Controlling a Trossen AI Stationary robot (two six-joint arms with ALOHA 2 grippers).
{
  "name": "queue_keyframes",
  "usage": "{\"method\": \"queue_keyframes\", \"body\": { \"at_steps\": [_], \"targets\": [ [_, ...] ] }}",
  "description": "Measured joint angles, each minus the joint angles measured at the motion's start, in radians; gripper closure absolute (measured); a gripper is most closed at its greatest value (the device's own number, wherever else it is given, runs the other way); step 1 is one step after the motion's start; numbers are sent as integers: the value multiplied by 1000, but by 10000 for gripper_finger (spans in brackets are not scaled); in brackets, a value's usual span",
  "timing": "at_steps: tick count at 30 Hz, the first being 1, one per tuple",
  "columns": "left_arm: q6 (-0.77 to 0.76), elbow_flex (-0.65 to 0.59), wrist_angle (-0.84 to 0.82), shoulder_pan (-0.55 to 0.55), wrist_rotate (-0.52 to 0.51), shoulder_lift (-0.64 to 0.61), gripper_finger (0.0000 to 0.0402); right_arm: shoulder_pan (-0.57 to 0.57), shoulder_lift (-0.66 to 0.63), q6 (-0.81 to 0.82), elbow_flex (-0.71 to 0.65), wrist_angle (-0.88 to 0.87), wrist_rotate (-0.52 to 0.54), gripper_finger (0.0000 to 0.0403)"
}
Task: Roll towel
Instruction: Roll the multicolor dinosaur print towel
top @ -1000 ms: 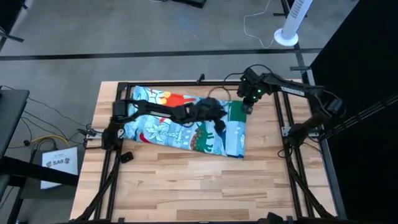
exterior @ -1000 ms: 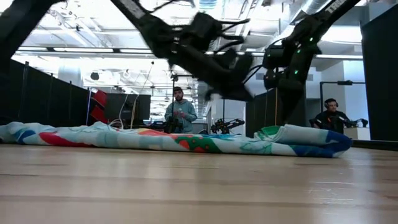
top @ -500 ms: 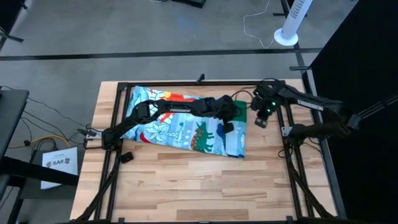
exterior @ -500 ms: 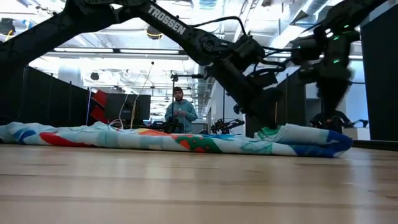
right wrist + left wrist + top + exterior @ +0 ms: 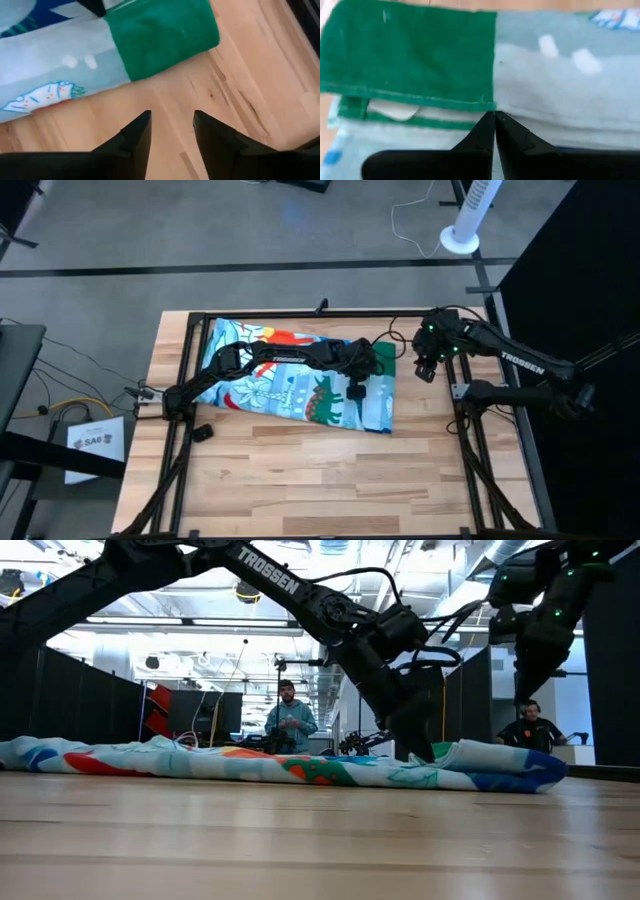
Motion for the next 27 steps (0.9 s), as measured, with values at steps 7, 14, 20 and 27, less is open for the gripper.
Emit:
{"method": "queue_keyframes", "body": {
  "at_steps": [7, 14, 20, 27],
  "targets": [
    [1, -4, 46, 5, 0, 14, 402, 34, 100, 58, 16, -11, -1, 237],
    [29, 12, -75, 0, -38, -15, 402, 97, 91, 118, 56, -63, -1, 215],
    [36, 28, -30, 6, -72, -158, 402, 102, -38, 127, 144, 23, 75, 211],
    [-234, -186, 281, 30, -11, -230, 402, 135, -291, 150, 264, 553, 114, 218]
  ]
}}
